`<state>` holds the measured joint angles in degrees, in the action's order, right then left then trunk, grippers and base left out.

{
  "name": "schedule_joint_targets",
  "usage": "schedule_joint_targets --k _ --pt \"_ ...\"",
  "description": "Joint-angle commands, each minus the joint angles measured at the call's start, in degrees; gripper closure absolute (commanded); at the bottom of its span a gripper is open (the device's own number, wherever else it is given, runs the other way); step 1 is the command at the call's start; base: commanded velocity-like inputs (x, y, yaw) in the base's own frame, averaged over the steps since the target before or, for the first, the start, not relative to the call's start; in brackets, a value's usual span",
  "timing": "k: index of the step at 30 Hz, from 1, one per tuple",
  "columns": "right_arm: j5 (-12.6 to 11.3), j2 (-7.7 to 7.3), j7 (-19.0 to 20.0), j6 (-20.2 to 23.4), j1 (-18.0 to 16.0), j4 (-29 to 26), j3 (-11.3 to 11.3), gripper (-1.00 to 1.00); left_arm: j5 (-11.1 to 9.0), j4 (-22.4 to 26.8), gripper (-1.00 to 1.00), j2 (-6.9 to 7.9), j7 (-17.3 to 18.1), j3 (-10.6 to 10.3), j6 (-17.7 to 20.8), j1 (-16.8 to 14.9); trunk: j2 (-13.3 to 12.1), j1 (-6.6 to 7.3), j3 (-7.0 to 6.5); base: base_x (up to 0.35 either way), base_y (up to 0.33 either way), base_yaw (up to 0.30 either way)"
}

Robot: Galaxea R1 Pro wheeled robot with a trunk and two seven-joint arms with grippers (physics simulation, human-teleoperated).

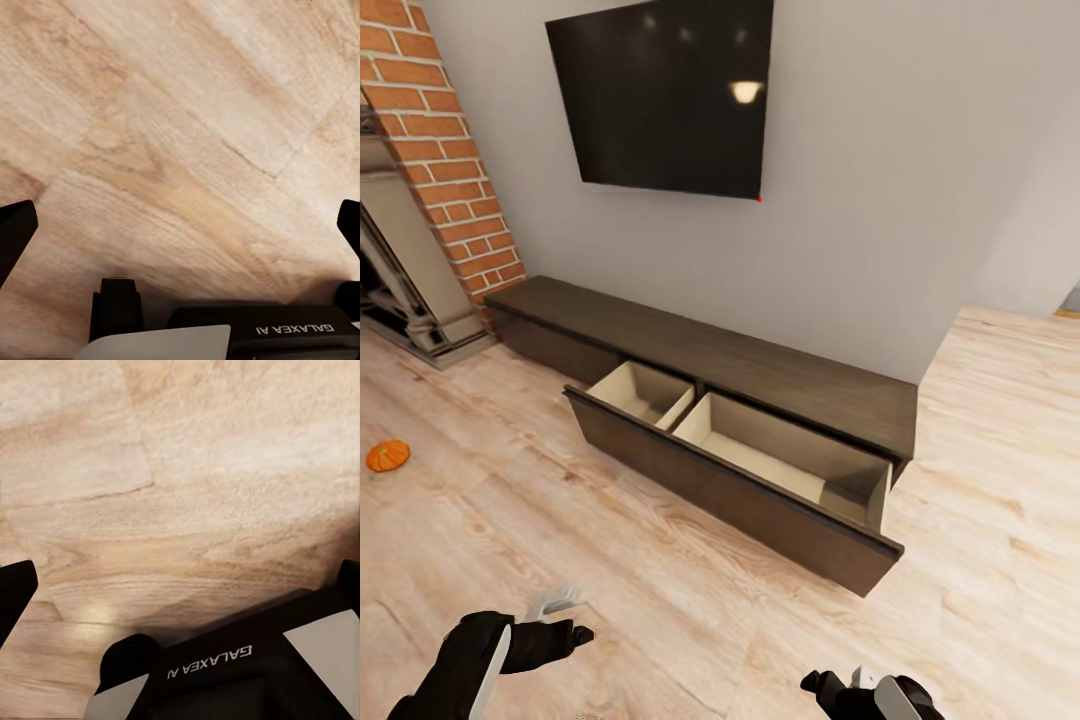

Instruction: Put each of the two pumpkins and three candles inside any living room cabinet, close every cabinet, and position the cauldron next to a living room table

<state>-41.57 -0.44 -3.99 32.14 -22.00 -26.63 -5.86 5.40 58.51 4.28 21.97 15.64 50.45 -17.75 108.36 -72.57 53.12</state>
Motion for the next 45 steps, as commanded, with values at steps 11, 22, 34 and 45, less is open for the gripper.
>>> schedule_joint_targets --k 11,22,34,45 --pt "0.3 0.97 0.1 0.0 0.0 0.0 0.3 -1.00 0.0 0.0 -1.00 0.02 0.0 0.0 0.0 0.0 0.0 0.00 0.22 0.000 -0.054 0.278" --pt "0.2 1.14 -0.1 -8.4 0.0 -0.1 7.3 -1.00 0.0 0.0 -1.00 0.02 0.0 0.0 0.0 0.0 0.0 0.00 0.23 -0.011 -0.014 0.279" --pt "0.3 1.14 0.0 -11.3 0.0 -0.1 11.4 -1.00 0.0 0.0 -1.00 0.02 0.0 0.0 0.0 0.0 0.0 0.00 0.23 -0.099 -0.114 0.280" --pt "0.3 1.06 -0.1 -19.3 0.0 -0.1 18.2 -1.00 0.0 0.0 -1.00 0.02 0.0 0.0 0.1 0.0 0.0 0.00 0.23 -0.155 -0.085 0.281"
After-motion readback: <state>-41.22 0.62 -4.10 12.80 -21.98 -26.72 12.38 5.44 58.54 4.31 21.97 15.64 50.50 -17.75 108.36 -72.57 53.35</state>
